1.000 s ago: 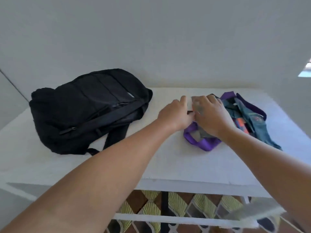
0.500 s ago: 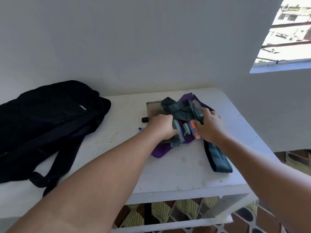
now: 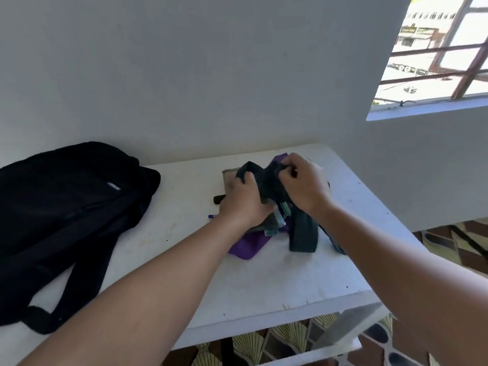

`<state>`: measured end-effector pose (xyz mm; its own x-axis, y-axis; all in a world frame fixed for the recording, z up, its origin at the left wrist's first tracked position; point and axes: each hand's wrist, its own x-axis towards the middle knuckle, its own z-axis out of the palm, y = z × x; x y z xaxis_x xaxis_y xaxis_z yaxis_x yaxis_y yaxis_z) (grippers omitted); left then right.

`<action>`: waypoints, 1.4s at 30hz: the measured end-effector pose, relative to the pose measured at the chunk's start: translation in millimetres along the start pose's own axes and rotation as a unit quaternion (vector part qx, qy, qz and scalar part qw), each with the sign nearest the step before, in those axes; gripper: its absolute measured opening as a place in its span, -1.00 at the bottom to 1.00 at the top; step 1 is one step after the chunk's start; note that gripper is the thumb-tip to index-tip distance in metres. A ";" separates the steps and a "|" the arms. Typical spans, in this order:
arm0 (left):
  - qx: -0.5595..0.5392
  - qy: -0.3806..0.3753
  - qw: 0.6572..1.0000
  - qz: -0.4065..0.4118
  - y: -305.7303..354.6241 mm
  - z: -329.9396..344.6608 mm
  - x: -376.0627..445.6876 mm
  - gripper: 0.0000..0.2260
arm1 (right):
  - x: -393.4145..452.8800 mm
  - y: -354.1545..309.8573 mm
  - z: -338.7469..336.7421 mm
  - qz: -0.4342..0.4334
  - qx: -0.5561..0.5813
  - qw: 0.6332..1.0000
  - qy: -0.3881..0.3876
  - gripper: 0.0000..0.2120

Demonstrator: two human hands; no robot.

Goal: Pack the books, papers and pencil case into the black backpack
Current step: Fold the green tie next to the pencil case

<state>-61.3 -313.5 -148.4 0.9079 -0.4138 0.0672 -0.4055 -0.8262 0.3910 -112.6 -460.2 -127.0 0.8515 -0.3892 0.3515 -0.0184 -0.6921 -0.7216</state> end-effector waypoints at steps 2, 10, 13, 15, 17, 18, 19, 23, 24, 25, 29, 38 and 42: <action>-0.045 0.101 0.993 0.040 -6.7 -3.3 2.4 0.01 | -0.3 -21.8 4.2 -0.022 0.045 0.998 -0.034 -0.81; -0.445 0.136 0.885 0.005 -40.4 -54.0 1.3 -0.78 | 3.0 -40.6 27.8 0.043 0.224 0.974 0.000 -0.80; -0.604 0.157 0.777 -0.077 -59.9 -79.1 1.0 -0.78 | 6.8 -18.2 38.4 0.050 0.044 0.995 -0.072 -0.58; -0.602 0.191 0.762 -0.142 -84.8 -91.6 0.1 -0.82 | 4.3 -9.0 43.0 0.044 -0.115 0.978 -0.171 -0.41; -0.485 0.203 0.830 -0.186 -119.3 -95.1 -0.4 -0.95 | 0.7 -6.2 48.6 0.041 -0.192 0.954 -0.225 -0.39; -0.413 0.165 0.871 -0.208 -135.1 -93.6 -1.6 -0.88 | -1.7 -6.5 52.5 0.033 -0.212 0.948 -0.235 -0.43; -0.332 0.107 0.908 -0.233 -148.3 -90.2 -2.7 -0.67 | -3.4 -6.7 56.8 0.024 -0.225 0.945 -0.235 -0.47; -0.065 -0.051 0.956 -0.280 -162.9 -76.8 -15.5 -0.03 | -6.8 -9.5 72.2 -0.003 -0.263 0.934 -0.241 -0.55; -0.037 -0.036 0.962 -0.269 -157.8 -75.8 -16.6 -0.02 | -7.0 -9.7 74.7 -0.013 -0.271 0.931 -0.246 -0.59; -0.023 -0.015 0.969 -0.245 -154.1 -75.0 -14.5 -0.06 | -7.2 -9.1 76.7 -0.022 -0.274 0.930 -0.242 -0.64; 0.015 0.057 0.998 -0.020 -134.7 -71.6 -9.7 -0.26 | -6.9 -20.5 76.0 -0.083 -0.207 0.961 -0.162 -0.73; -0.171 0.137 0.973 0.077 -90.4 -55.3 18.4 -0.86 | 1.4 -79.2 61.2 -0.228 0.002 0.974 0.006 -0.68; -0.358 0.193 0.912 -0.053 -106.3 -68.2 20.0 -0.88 | -1.0 -71.0 49.7 -0.122 0.083 0.988 0.042 -0.67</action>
<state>7.1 -207.9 -126.0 0.9637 -0.0665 0.2586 -0.2657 -0.3346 0.9041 -86.1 -380.5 -105.7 0.7729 -0.2777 0.5705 0.2741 -0.6648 -0.6949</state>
